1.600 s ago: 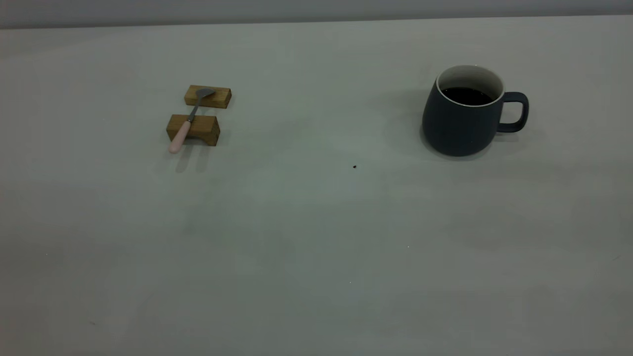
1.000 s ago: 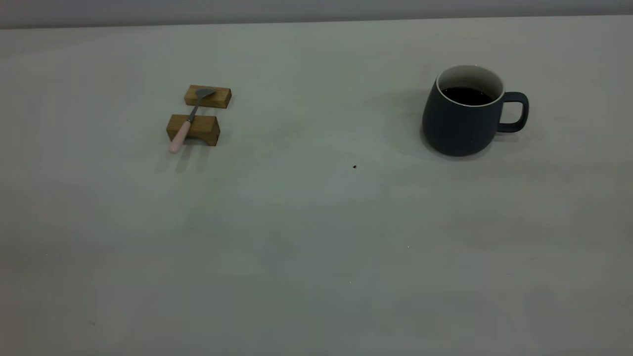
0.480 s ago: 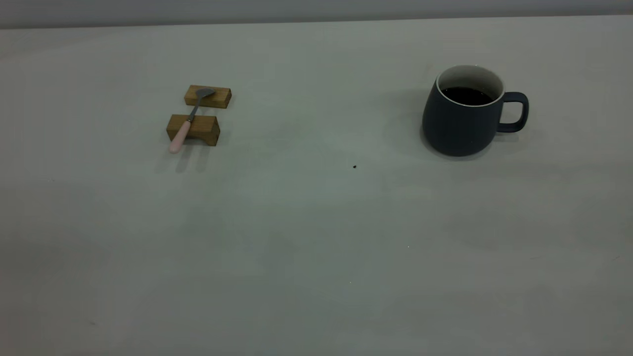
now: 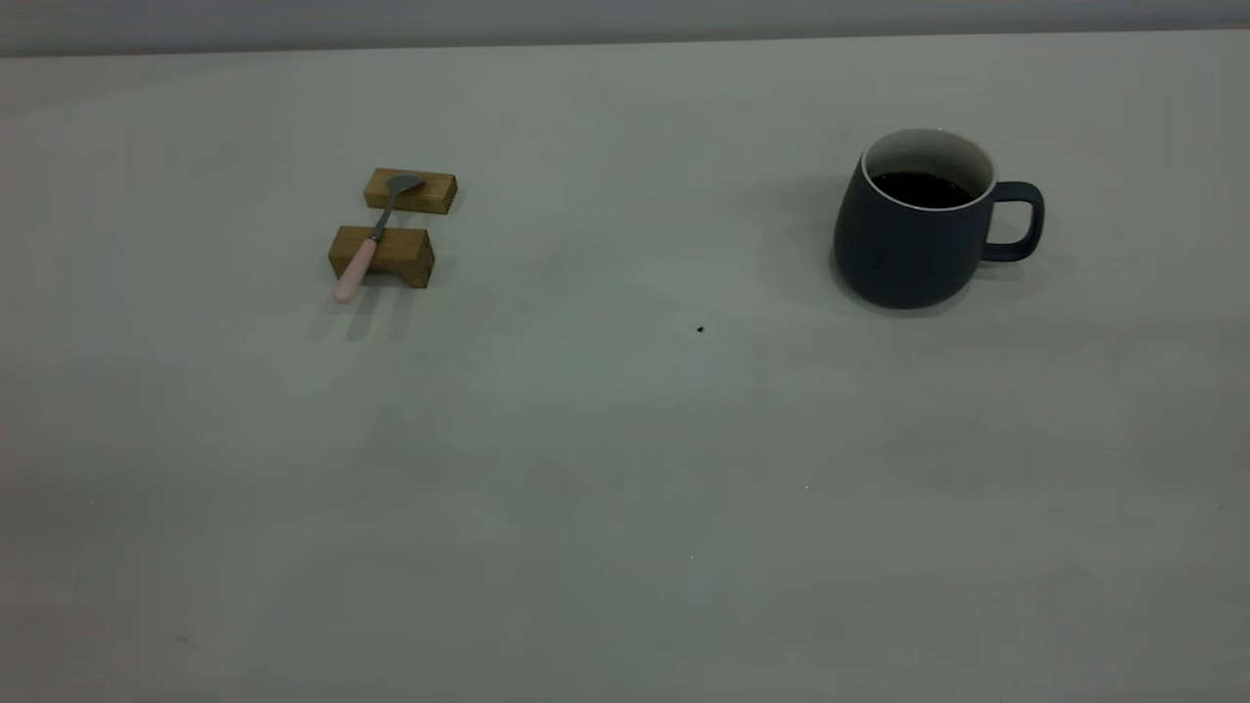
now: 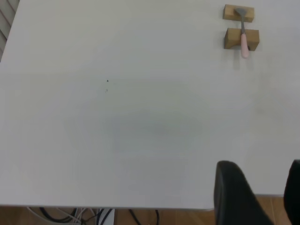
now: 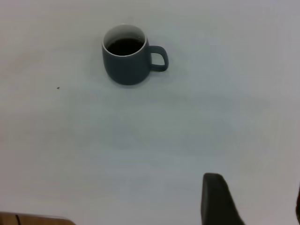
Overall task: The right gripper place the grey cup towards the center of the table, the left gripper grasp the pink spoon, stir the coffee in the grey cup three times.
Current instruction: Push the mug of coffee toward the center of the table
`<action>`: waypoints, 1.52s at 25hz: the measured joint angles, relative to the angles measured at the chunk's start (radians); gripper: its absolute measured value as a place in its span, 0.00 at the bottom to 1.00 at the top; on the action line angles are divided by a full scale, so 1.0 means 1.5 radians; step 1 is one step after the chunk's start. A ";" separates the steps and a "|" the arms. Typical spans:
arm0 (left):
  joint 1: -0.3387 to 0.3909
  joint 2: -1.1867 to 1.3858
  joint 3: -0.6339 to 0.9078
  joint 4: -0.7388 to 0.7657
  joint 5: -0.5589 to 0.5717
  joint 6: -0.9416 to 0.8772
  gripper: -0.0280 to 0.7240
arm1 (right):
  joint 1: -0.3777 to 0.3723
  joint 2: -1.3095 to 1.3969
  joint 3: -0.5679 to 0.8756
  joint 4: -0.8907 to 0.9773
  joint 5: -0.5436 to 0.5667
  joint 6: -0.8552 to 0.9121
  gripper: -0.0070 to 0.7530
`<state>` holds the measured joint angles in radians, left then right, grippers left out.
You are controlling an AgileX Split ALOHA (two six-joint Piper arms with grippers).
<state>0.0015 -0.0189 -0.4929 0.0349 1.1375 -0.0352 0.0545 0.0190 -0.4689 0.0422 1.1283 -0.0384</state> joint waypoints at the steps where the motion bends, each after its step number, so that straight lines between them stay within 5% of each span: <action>1: 0.000 0.000 0.000 0.000 0.000 0.000 0.49 | 0.000 0.000 0.000 0.003 0.000 0.000 0.59; 11: 0.000 0.000 0.000 0.000 0.000 0.000 0.49 | 0.000 0.125 -0.009 -0.006 -0.038 0.026 0.59; 25: 0.000 0.000 0.000 0.000 0.000 0.000 0.49 | 0.000 0.727 -0.052 0.024 -0.505 -0.121 0.59; 31: 0.000 0.000 0.000 0.000 0.000 0.000 0.49 | 0.000 0.981 -0.196 0.027 -0.538 -0.228 0.59; 38: 0.000 0.000 0.000 0.000 0.000 0.000 0.49 | -0.006 1.214 -0.366 0.025 -0.546 -0.517 0.59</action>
<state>0.0015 -0.0189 -0.4929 0.0349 1.1375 -0.0352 0.0453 1.8407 -1.0176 0.0801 0.3098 -0.8137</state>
